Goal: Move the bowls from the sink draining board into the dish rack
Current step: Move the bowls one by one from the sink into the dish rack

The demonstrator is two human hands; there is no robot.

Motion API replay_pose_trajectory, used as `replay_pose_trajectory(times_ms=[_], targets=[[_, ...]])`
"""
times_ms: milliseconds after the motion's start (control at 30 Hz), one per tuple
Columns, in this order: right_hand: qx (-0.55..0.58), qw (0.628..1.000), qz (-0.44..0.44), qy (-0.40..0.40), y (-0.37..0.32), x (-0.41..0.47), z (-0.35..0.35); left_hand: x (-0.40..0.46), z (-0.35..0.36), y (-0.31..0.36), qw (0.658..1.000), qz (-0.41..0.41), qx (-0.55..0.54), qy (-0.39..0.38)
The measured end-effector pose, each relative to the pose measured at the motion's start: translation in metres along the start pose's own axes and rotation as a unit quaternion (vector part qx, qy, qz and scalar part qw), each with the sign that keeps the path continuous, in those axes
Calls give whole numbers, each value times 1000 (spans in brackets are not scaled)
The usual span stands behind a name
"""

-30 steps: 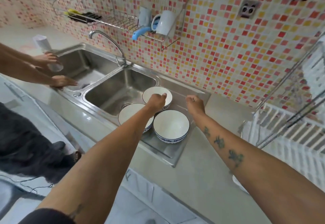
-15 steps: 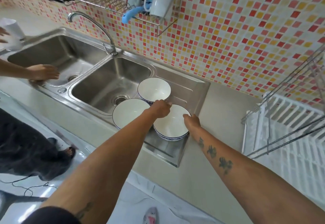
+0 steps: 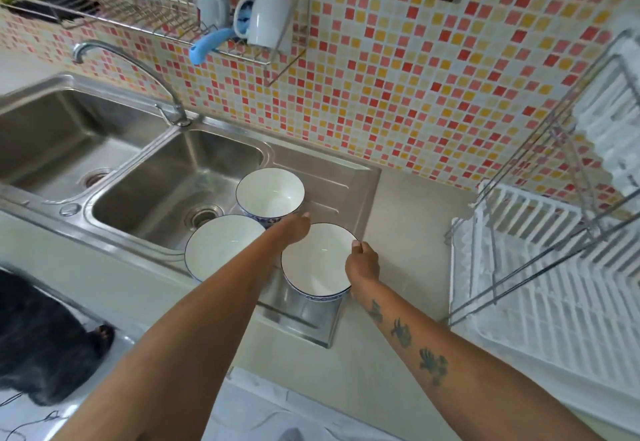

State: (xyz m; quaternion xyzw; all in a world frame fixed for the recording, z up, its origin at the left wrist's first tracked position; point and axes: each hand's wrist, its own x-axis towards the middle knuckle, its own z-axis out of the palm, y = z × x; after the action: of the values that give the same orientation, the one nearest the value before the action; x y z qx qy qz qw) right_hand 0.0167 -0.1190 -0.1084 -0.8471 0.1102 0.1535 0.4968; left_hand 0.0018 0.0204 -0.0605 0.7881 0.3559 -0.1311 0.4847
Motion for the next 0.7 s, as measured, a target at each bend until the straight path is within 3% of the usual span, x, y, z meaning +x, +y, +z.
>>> replay_pose_trajectory(times_ms=[200, 467, 700], targets=[[0, 997, -70, 17, -14, -13, -32, -1, -8, 0, 990, -35, -103, -86], [52, 987, -149, 9, -54, -54, -86, -110, -38, 37, 941, -73, -190, -270], [76, 953, -294, 2, -84, -118, -152, -192, -47, 53, 924, 12, -240, -297]])
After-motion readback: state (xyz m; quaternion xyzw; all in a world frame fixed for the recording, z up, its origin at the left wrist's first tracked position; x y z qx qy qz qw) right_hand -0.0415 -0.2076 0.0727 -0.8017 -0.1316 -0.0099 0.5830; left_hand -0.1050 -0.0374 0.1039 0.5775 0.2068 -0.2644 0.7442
